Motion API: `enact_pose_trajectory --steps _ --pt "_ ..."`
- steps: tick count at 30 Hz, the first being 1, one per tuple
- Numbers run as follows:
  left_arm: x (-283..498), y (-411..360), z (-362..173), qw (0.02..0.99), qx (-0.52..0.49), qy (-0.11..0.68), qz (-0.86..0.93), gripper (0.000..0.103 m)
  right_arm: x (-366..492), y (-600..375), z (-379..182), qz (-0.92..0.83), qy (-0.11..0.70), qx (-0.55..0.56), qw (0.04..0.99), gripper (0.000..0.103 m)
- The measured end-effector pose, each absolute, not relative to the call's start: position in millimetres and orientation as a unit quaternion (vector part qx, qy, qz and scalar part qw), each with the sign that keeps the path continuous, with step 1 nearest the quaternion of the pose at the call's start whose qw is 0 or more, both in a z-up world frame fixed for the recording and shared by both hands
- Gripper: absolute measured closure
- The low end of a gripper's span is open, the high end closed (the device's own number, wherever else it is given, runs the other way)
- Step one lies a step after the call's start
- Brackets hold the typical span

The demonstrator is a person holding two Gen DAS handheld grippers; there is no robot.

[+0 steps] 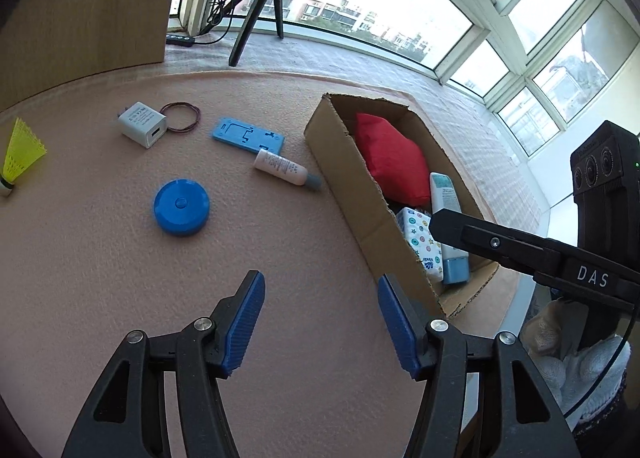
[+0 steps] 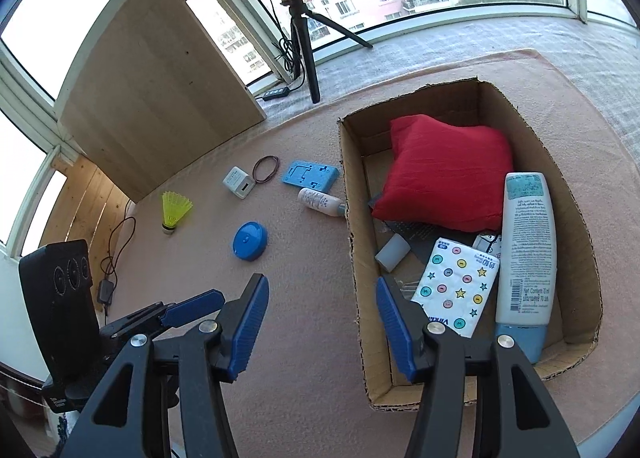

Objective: Organize objects
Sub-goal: 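Open the right tool to drop the lotion tube into the box, then move the open right tool to the blue round tape measure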

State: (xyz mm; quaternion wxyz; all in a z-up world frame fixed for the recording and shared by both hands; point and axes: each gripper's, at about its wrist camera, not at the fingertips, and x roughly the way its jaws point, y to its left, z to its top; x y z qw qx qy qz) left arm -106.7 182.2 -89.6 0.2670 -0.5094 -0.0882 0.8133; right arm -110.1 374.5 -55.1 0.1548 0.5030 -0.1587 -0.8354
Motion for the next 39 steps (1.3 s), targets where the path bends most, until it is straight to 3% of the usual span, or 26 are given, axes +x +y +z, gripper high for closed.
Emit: enact_pose_trajectory --steps 19,30,39 --pt "-138 113 -119 0.189 -0.506 -0.051 0.84 0.041 -149 274 -74 -0.837 -0.056 0.508 0.196 0.051" --pt "-161 119 -138 0.201 -0.513 -0.051 0.833 0.042 -184 256 -115 -0.798 -0.065 0.565 0.198 0.051" --pt "-179 132 -155 0.202 -0.523 -0.04 0.827 0.049 -201 245 -132 -0.781 -0.061 0.586 0.207 0.051"
